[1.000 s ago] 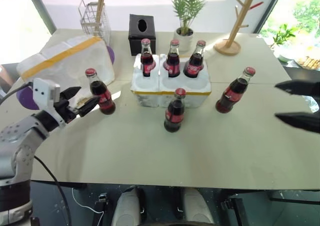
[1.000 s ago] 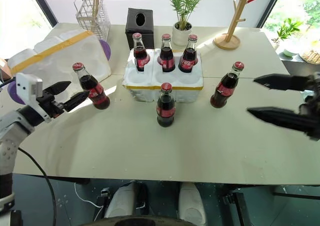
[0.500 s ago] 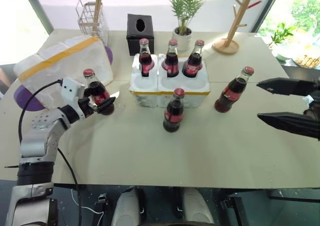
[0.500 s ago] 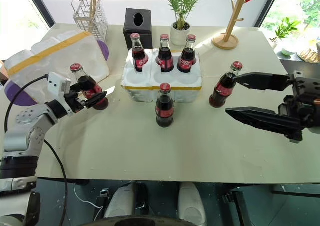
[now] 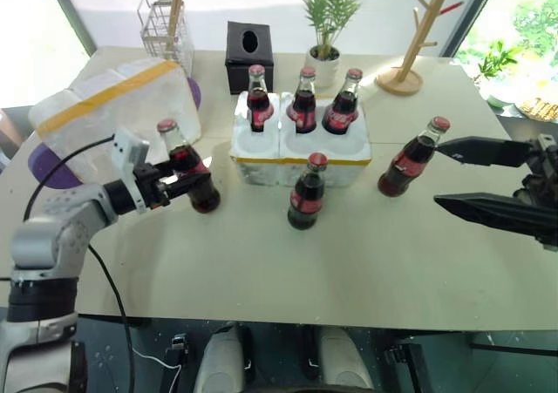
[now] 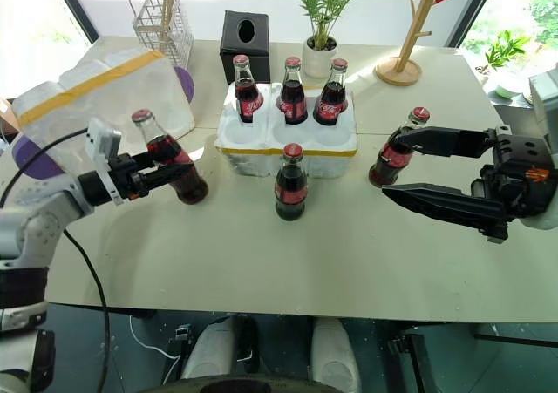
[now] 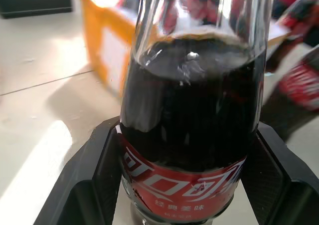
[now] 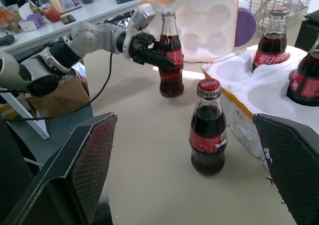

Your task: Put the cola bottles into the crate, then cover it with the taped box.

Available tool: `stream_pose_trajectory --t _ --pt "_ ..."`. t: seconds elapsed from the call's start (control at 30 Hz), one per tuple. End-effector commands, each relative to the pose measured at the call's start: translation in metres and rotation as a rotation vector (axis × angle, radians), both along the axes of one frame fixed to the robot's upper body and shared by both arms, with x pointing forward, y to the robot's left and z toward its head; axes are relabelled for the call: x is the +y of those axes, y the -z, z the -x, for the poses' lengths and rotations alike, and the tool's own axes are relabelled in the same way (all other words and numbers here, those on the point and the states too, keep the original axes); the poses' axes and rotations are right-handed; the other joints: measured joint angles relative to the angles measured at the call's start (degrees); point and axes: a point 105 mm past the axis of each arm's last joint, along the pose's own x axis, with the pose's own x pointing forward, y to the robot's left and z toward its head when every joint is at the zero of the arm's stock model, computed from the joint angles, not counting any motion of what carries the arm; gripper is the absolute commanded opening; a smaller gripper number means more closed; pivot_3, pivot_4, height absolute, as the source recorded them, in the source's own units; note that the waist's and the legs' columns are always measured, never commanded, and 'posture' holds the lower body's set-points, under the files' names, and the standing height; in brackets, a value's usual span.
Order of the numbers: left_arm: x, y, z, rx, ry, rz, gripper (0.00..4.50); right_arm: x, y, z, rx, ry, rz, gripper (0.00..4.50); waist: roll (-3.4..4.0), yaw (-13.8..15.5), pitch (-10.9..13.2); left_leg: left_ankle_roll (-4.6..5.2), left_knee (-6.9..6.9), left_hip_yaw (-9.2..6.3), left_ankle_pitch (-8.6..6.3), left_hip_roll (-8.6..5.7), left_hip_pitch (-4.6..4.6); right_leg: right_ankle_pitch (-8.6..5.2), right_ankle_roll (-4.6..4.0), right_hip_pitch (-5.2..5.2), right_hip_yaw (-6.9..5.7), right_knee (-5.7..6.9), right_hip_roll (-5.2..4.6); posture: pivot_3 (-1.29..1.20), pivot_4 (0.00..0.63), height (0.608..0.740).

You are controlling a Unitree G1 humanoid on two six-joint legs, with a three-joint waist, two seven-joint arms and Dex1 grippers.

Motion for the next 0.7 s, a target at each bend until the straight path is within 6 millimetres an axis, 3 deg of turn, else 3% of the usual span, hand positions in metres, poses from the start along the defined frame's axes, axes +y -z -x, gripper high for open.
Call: stream_pose_trajectory --t 0.03,0.17,0.27,0.37,0.7 --pt "-0.021 -0.067 -0.003 -0.177 0.117 0.076 2.66 -0.002 -0.003 -0.001 -0.045 0.021 0.005 4.50 -0.08 0.51 0.04 0.00 0.02 -0.02 0.01 -0.02 -0.02 0.01 0.02 0.00 -0.02 0.00 0.01 0.00 0.150 0.740" --pt "-0.036 -0.091 -0.040 -0.279 0.078 0.087 2.66 -0.003 0.003 -0.003 -0.043 0.039 0.007 4.50 -0.07 1.05 0.03 0.00 0.03 -0.05 0.01 -0.23 -0.01 0.05 0.10 0.06 -0.02 -0.02 0.04 0.00 0.150 0.740" --pt "-0.050 -0.094 -0.057 -0.306 0.089 0.079 2.66 -0.003 0.005 -0.003 -0.044 0.045 0.004 4.50 -0.08 0.91 0.03 0.01 0.02 -0.12 0.01 -0.31 0.00 0.12 0.25 0.09 -0.06 -0.02 0.06 0.00 0.150 0.740" --pt "-0.067 -0.075 -0.065 -0.293 0.155 -0.002 2.66 -0.003 0.007 -0.002 -0.046 0.047 0.003 4.50 -0.12 0.73 0.06 0.03 0.01 -0.12 0.00 -0.29 -0.02 0.13 0.28 0.04 -0.07 -0.01 0.09 0.00 0.150 0.740" --pt "-0.080 -0.018 -0.081 -0.321 0.166 -0.272 2.66 -0.007 0.013 -0.009 -0.053 0.075 -0.007 4.50 -0.20 0.88 0.11 0.07 -0.01 -0.14 -0.02 -0.07 -0.28 0.14 0.30 -0.25 -0.10 0.02 0.36 0.00 0.150 0.740"
